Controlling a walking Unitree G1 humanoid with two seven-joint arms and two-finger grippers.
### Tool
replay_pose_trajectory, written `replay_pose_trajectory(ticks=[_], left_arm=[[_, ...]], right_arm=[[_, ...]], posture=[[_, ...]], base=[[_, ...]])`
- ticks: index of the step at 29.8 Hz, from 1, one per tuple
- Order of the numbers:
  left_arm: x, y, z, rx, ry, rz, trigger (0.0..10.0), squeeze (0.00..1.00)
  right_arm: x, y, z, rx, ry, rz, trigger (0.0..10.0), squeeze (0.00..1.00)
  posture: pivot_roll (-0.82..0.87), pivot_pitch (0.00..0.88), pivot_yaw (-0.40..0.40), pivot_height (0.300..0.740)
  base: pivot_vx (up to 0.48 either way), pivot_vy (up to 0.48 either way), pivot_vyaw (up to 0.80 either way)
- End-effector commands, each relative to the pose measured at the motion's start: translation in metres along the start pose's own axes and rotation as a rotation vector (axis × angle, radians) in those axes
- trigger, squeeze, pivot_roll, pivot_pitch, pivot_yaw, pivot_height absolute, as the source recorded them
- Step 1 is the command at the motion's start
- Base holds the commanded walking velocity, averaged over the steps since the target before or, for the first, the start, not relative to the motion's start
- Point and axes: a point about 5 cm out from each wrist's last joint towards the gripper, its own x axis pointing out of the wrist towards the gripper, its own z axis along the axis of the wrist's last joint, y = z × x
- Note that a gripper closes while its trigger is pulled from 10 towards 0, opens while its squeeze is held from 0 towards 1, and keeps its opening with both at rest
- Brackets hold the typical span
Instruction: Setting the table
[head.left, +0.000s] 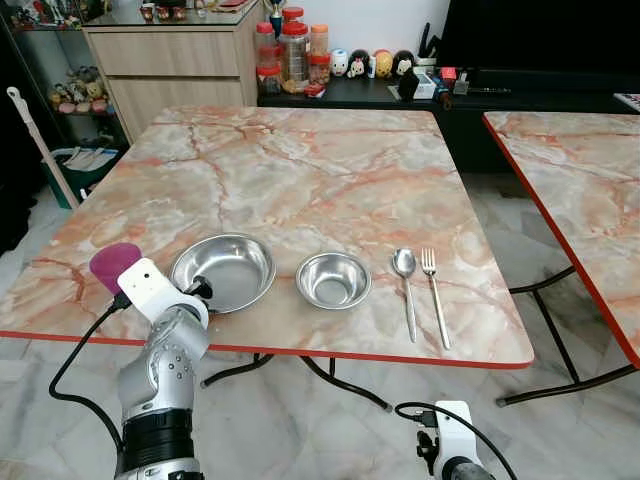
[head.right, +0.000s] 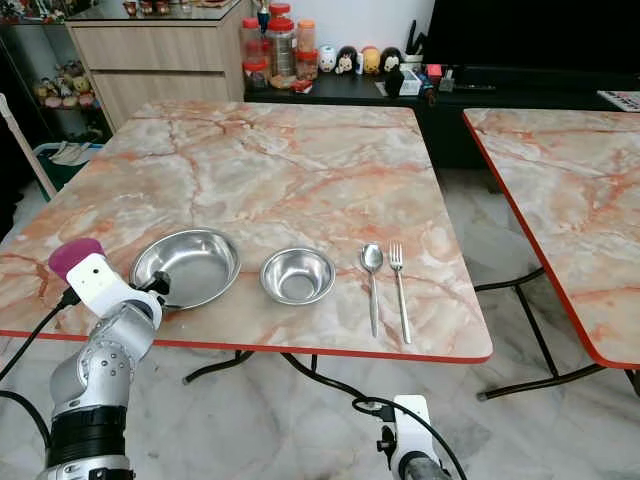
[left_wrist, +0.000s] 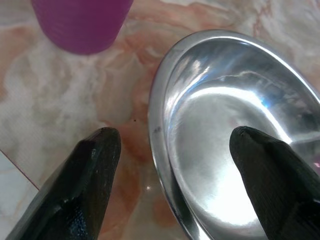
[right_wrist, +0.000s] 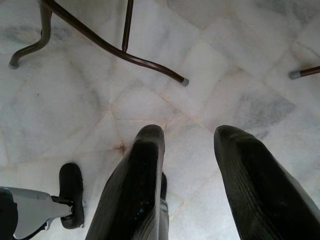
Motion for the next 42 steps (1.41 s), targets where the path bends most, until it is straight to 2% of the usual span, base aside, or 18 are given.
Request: replay_pose_trajectory(ticks=[1,11,12,14,15,21,22,23,24,27,28,30,31,42], left_arm=[[0.002,0.0,0.001,-0.004,-0.006,0.021,10.0,0.0],[0.005,0.0,-0.003,-0.019,0.003,0.046,10.0,0.0],[0.006,-0.001,-0.004,-0.029,0.006,0.043,7.2,0.0],[0.006,-0.001,-0.004,-0.029,0.006,0.043,7.2,0.0],[0.006,-0.002,-0.004,-0.033,0.008,0.04,4.9,0.0],[0.007,-0.004,-0.005,-0.04,0.02,0.034,5.1,0.0],[0.008,-0.004,-0.005,-0.035,0.024,0.036,4.3,0.0],[0.008,-0.004,-0.005,-0.035,0.025,0.036,4.3,0.0],[0.008,-0.004,-0.006,-0.035,0.027,0.036,3.5,0.0],[0.008,-0.005,-0.007,-0.039,0.042,0.037,3.5,0.0],[0.008,-0.005,-0.007,-0.037,0.046,0.039,4.4,0.0],[0.009,-0.004,-0.008,-0.034,0.053,0.044,4.7,0.0],[0.009,-0.004,-0.009,-0.031,0.056,0.048,10.0,0.0],[0.01,-0.002,-0.014,-0.014,0.077,0.06,10.0,0.0]], right_arm=[[0.001,-0.002,0.003,0.008,-0.007,-0.005,10.0,0.0],[0.001,-0.002,0.005,0.008,-0.01,-0.004,10.0,0.0],[0.001,-0.002,0.004,0.008,-0.009,-0.005,10.0,0.0],[0.001,-0.002,0.004,0.008,-0.009,-0.005,10.0,0.0],[0.001,-0.002,0.004,0.008,-0.009,-0.005,10.0,0.0],[0.001,-0.001,0.004,0.011,-0.009,-0.003,10.0,0.0],[0.001,0.0,0.004,0.01,-0.009,-0.002,10.0,0.0],[0.001,0.0,0.004,0.01,-0.009,-0.002,10.0,0.0],[0.001,0.0,0.005,0.01,-0.009,-0.002,10.0,0.0],[0.001,0.0,0.005,0.01,-0.01,-0.001,10.0,0.0],[0.001,0.0,0.005,0.011,-0.01,-0.001,10.0,0.0],[0.001,0.0,0.005,0.011,-0.01,-0.001,10.0,0.0],[0.001,0.001,0.005,0.012,-0.011,-0.001,10.0,0.0],[0.001,-0.001,0.005,0.012,-0.012,-0.004,10.0,0.0]], posture=[[-0.02,0.0,-0.004,0.732],[-0.02,0.0,-0.005,0.732],[-0.02,0.0,-0.004,0.732],[-0.02,0.0,-0.004,0.732],[-0.02,0.0,-0.004,0.732],[-0.02,0.0,-0.001,0.732],[-0.02,0.0,0.0,0.732],[-0.02,0.0,0.0,0.732],[-0.02,0.0,0.001,0.732],[-0.02,0.0,0.002,0.732],[-0.02,0.0,0.002,0.732],[-0.02,0.0,0.002,0.732],[-0.02,0.0,0.002,0.732],[-0.02,0.0,0.001,0.732]], base=[[0.0,0.0,0.0],[0.0,0.0,0.0],[0.0,0.0,0.0],[0.0,0.0,0.0],[0.0,0.0,0.0],[0.0,0.0,0.0],[0.0,0.0,0.0],[0.0,0.0,0.0],[0.0,0.0,0.0],[0.0,0.0,0.0],[0.0,0.0,0.0],[0.0,0.0,0.0],[0.0,0.0,0.0],[0.0,0.0,0.0]])
